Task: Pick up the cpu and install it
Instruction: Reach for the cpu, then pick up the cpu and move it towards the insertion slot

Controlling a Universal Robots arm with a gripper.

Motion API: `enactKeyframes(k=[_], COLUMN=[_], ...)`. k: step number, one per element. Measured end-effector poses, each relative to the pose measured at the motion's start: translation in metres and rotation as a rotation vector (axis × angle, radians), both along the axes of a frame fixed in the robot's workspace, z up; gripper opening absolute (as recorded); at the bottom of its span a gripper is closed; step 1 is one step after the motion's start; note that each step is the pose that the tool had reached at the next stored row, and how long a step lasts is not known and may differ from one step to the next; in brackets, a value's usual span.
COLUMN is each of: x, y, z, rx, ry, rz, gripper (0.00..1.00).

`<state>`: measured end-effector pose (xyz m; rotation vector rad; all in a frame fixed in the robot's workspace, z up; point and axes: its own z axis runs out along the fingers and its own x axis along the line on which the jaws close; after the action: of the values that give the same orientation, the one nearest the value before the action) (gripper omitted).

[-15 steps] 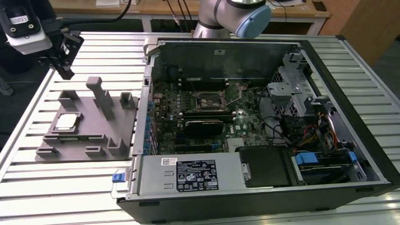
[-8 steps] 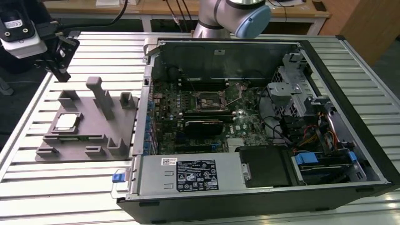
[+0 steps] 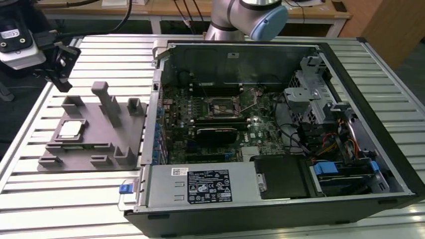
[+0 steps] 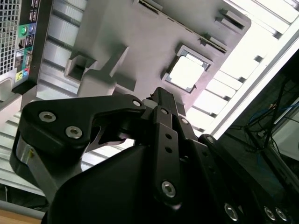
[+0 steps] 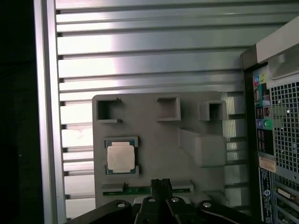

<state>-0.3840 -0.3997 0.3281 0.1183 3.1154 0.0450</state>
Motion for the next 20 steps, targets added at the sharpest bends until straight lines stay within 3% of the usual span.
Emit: enactKeyframes(k=[9,20], x=[-0.013,-0.016], y=[-0.001,-0.0012], z=[-0.0116,-0.014], rx=[0.0001,0.0], ry=[0.0,0.0], rz=[0.0,0.0], gripper=[0.11,0.11])
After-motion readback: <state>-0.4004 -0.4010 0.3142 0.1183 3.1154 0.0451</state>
